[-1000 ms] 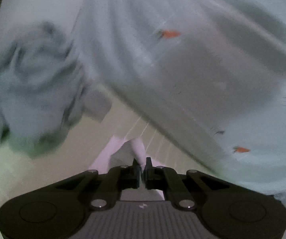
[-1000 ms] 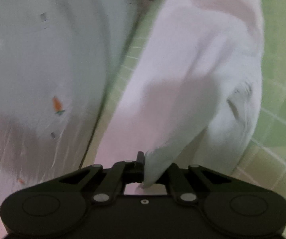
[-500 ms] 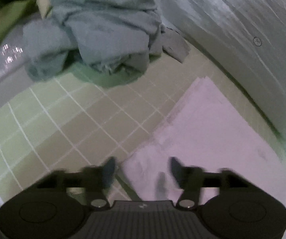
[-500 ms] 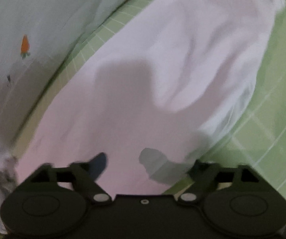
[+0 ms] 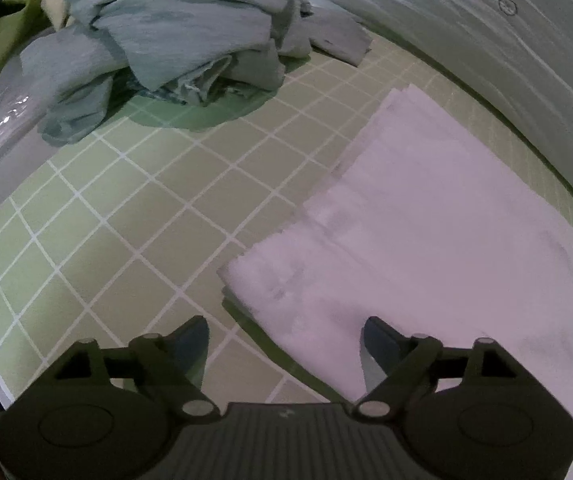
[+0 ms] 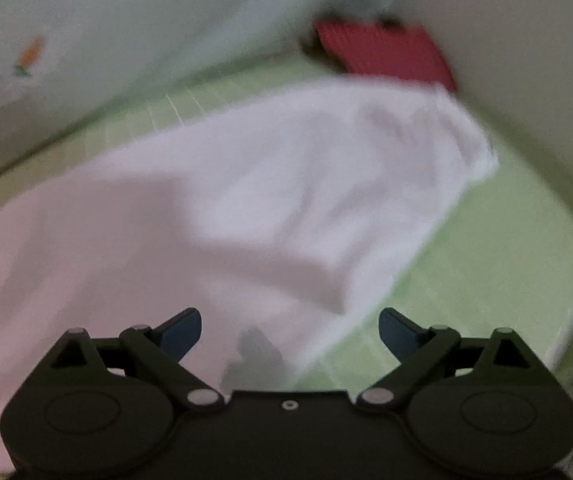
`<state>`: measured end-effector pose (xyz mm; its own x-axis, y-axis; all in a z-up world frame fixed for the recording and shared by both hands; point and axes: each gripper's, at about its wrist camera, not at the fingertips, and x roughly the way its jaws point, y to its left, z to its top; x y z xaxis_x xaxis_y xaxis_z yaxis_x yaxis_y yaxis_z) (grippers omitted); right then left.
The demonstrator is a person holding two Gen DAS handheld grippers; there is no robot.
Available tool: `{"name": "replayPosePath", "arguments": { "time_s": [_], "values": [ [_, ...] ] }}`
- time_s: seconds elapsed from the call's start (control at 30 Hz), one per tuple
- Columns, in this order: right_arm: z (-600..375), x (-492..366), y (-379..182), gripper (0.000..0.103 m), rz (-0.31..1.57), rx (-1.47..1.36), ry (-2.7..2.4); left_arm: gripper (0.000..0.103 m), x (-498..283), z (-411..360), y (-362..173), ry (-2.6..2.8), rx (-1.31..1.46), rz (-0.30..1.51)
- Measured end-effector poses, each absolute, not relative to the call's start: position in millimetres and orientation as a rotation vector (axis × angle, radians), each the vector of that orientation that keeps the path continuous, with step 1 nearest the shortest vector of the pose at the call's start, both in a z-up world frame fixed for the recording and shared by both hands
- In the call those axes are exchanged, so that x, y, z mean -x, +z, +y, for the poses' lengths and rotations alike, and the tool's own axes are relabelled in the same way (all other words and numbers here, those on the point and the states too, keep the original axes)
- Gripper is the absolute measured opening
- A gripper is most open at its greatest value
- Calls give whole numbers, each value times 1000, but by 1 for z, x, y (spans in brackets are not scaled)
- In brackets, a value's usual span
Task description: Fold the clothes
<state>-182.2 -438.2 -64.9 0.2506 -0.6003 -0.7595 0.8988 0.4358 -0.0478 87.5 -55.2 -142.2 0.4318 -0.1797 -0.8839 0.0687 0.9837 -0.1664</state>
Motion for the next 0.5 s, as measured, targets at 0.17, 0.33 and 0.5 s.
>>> {"name": "replayPosePath", "arguments": {
  "time_s": [0.17, 0.33, 0.5],
  "values": [
    [-454, 167, -89, 97, 840, -399, -936, 101, -85, -62, -143, -176, 106, 1119],
    [-470, 175, -120, 103, 901, -566, -925, 103, -84, -67, -145, -186, 70, 1113],
    [-474, 183, -123, 103, 893, -628, -930, 97, -81, -68, -145, -163, 76, 1087]
  ]
}}
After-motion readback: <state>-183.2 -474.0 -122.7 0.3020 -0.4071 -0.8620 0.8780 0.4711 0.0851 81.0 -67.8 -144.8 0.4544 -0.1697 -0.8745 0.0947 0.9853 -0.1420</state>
